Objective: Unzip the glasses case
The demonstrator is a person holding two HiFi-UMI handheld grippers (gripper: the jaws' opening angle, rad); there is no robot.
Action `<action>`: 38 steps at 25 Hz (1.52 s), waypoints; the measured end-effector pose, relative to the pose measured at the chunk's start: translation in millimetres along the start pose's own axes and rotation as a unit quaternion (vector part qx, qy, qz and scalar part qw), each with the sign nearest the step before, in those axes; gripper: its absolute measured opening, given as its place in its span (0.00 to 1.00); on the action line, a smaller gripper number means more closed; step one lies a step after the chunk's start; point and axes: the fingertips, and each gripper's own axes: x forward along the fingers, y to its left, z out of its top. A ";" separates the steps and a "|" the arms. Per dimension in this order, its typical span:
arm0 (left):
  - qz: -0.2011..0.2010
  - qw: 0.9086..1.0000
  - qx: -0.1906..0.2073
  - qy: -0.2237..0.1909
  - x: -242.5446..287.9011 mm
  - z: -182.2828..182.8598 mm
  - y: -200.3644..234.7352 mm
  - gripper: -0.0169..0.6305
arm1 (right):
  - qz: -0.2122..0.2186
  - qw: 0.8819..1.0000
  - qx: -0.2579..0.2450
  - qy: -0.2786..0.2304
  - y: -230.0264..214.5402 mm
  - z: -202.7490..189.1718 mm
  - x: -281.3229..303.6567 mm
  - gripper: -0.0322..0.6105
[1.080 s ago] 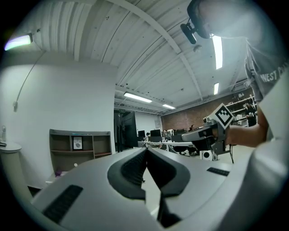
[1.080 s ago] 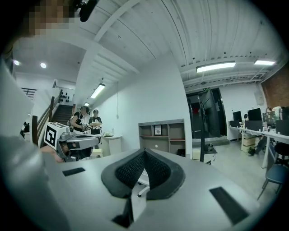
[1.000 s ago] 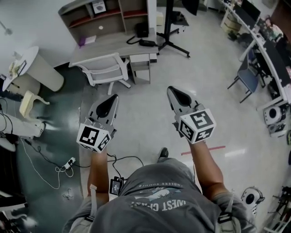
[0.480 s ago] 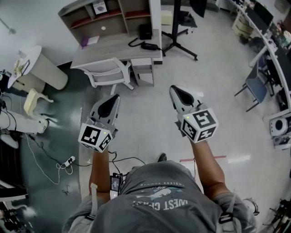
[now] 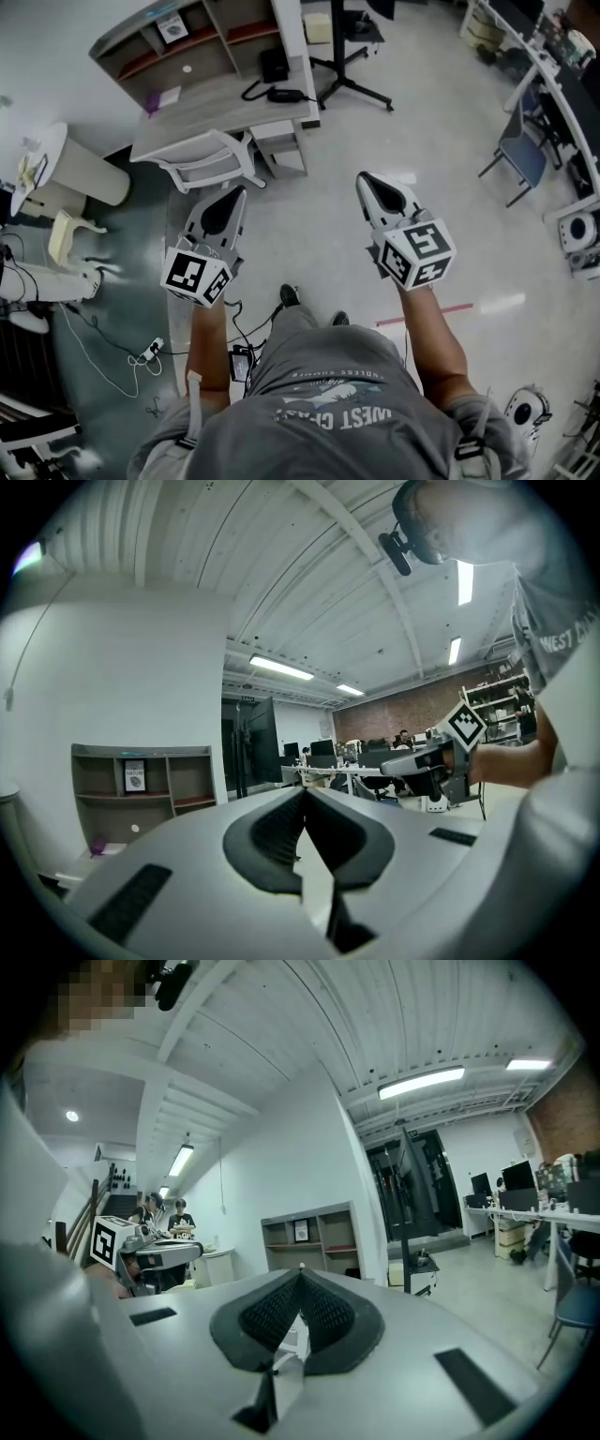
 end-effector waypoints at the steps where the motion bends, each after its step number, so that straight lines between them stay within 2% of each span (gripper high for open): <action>1: -0.005 1.000 -0.001 -0.003 5.9 0.3 1.9 0.02 | -0.008 1.000 0.001 0.001 -5.6 -0.1 -0.4 0.07; 8: -0.046 0.999 -0.007 -0.027 50.6 -4.8 41.9 0.03 | -0.072 0.997 -0.011 0.005 -36.9 7.7 18.3 0.07; 16: -0.072 0.996 -0.016 -0.051 78.1 -11.0 140.7 0.02 | -0.105 0.994 -0.021 0.015 -22.2 20.0 102.8 0.07; 27: -0.072 0.993 -0.030 -0.083 76.8 -17.6 265.5 0.03 | -0.118 0.991 -0.051 0.020 17.8 44.9 210.5 0.07; 38: -0.056 0.993 -0.047 -0.096 60.5 -32.5 325.0 0.02 | -0.099 0.991 -0.081 0.040 36.5 42.6 287.9 0.07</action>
